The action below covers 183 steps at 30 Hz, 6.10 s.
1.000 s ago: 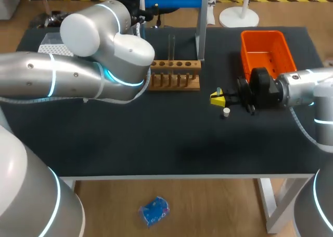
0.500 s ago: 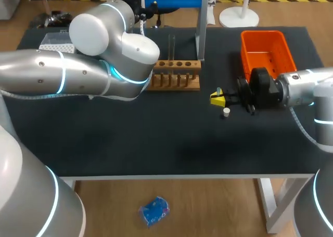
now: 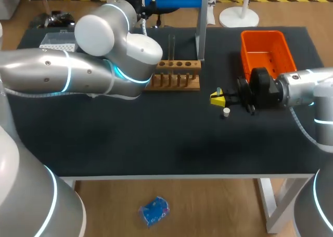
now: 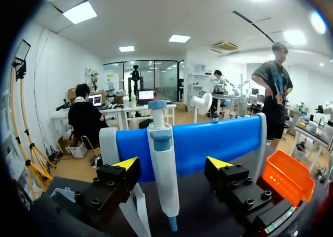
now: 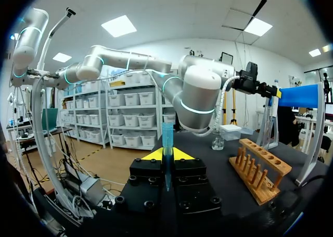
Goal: Invert the test tube, pick up the pipette, mount the tip to pipette, aspirate from beaker and dispense into the tube, eject the tip, return the pipette, and cap with the stopper.
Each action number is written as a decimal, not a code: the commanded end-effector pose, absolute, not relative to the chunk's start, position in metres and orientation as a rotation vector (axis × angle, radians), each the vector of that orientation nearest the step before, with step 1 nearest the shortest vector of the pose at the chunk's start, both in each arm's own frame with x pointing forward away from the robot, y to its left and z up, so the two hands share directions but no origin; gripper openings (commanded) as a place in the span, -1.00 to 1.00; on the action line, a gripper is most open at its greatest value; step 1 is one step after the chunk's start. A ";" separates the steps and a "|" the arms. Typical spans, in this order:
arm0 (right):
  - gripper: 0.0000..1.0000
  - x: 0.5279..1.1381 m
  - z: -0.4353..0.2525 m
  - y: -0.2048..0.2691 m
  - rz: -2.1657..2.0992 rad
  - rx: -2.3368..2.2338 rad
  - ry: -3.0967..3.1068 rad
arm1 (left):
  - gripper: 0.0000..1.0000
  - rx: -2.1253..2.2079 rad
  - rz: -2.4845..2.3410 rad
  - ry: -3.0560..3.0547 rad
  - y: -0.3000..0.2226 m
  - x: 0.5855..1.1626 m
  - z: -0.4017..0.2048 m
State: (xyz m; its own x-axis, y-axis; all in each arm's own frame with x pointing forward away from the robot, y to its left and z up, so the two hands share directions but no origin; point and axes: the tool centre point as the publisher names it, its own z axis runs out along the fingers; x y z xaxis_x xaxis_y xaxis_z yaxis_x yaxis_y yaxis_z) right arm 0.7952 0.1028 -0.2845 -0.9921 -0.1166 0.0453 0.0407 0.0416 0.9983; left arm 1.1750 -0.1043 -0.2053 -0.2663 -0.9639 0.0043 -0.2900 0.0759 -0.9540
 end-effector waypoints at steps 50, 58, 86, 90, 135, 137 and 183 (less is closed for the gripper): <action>-1.00 0.795 -0.284 0.102 -2.095 0.081 -2.184 | -1.00 -1.368 -1.164 1.563 -0.104 1.196 -0.218; -1.00 0.795 -0.284 0.102 -2.095 0.081 -2.184 | -1.00 -1.373 -1.157 1.556 -0.100 1.193 -0.215; -1.00 0.795 -0.284 0.102 -2.095 0.081 -2.184 | -1.00 -1.337 -1.126 1.517 -0.096 1.194 -0.178; -1.00 0.795 -0.284 0.102 -2.095 0.081 -2.184 | -1.00 -1.329 -1.127 1.514 -0.096 1.195 -0.174; -1.00 0.795 -0.284 0.102 -2.095 0.081 -2.184 | -1.00 -0.618 -1.724 2.078 -0.109 0.992 -0.081; -1.00 0.795 -0.284 0.102 -2.095 0.081 -2.184 | -1.00 -0.589 -1.766 2.081 -0.110 0.978 -0.076; -1.00 0.795 -0.284 0.102 -2.095 0.081 -2.184 | -1.00 -0.127 -2.044 2.185 -0.224 0.868 -0.045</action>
State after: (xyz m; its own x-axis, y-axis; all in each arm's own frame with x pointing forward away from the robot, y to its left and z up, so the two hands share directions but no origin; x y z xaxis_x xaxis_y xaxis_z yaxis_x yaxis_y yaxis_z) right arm 0.7952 0.1027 -0.2845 -0.9921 -0.1166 0.0453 0.0407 0.0416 0.9983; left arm 0.8689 -0.2192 -0.0439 -0.9870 -0.1538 -0.0459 0.0340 0.0788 -0.9963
